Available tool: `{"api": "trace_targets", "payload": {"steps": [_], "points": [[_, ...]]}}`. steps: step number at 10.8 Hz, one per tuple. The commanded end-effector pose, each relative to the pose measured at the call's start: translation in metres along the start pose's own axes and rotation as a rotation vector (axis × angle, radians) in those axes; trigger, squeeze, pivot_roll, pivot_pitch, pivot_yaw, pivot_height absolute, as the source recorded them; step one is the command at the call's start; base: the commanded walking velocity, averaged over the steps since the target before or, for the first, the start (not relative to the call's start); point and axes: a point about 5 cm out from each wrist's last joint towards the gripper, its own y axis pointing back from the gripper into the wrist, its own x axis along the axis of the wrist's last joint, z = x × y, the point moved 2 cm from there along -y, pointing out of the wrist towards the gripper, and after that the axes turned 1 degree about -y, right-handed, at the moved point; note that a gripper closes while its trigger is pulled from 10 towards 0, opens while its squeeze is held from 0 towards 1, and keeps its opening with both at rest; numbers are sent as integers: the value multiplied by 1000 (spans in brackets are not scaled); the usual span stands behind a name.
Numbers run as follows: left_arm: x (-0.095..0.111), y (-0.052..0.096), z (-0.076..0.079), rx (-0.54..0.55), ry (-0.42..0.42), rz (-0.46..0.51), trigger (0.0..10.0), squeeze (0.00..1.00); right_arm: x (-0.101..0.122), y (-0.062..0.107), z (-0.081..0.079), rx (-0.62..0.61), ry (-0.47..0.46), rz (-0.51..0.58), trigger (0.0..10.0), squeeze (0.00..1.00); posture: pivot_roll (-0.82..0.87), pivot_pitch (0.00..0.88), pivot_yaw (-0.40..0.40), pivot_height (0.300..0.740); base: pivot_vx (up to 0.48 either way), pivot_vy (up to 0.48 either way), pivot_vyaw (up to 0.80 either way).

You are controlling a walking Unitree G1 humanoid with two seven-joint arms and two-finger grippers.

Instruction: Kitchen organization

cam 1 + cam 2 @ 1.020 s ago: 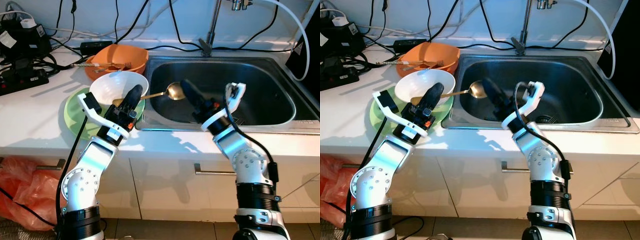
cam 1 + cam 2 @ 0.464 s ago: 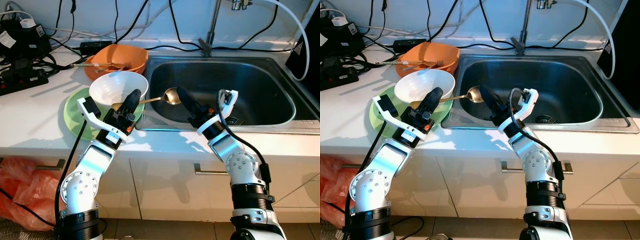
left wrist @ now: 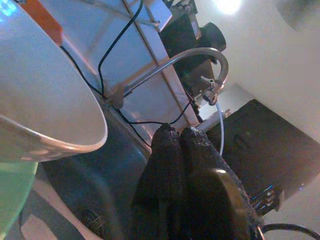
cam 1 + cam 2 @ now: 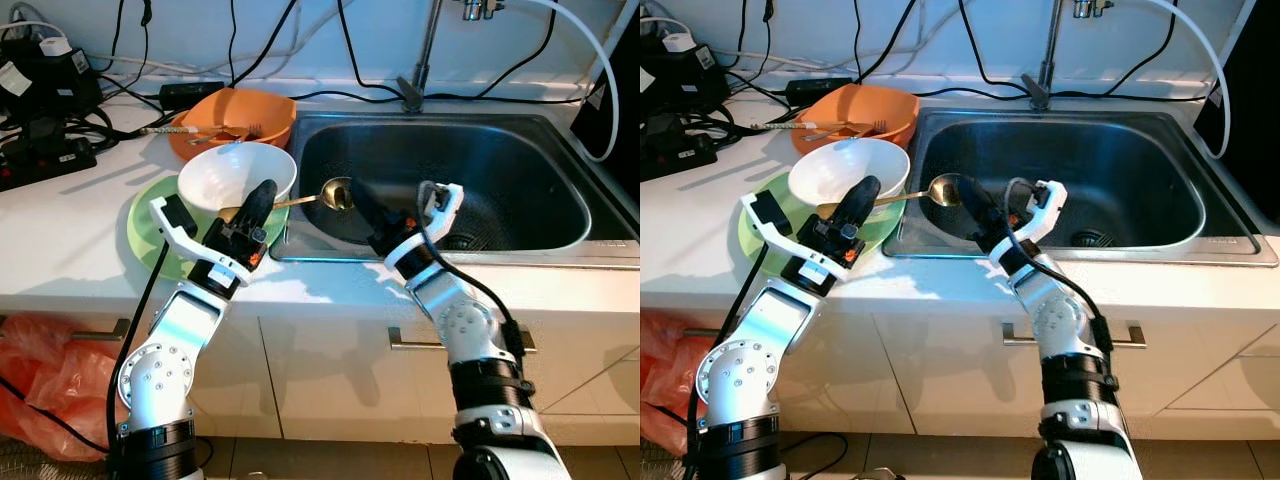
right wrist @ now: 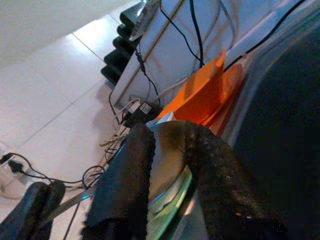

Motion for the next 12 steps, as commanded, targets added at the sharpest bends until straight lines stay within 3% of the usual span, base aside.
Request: {"api": "trace_targets", "payload": {"steps": [1,6,9,11,12], "points": [[-16,-14,31,-165,35,-75,0,0,-31,-7,-4,0,-39,-120,0,0,122,31,22,740,0,0,0],[-20,-14,31,-169,47,-98,0,0,-46,-15,-21,108,-84,-170,0,0,124,32,24,740,0,0,0],[-30,-11,25,-172,135,-157,0,0,-42,-15,-26,144,-102,-153,0,0,122,30,23,740,0,0,0],[-37,-10,15,-138,129,-198,314,12,-35,-17,-28,152,-110,-129,0,0,118,28,25,740,0,0,0],[-39,-11,6,-90,98,-205,10000,1000,-31,-18,-27,149,-109,-114,0,0,115,27,25,740,0,0,0]]}}
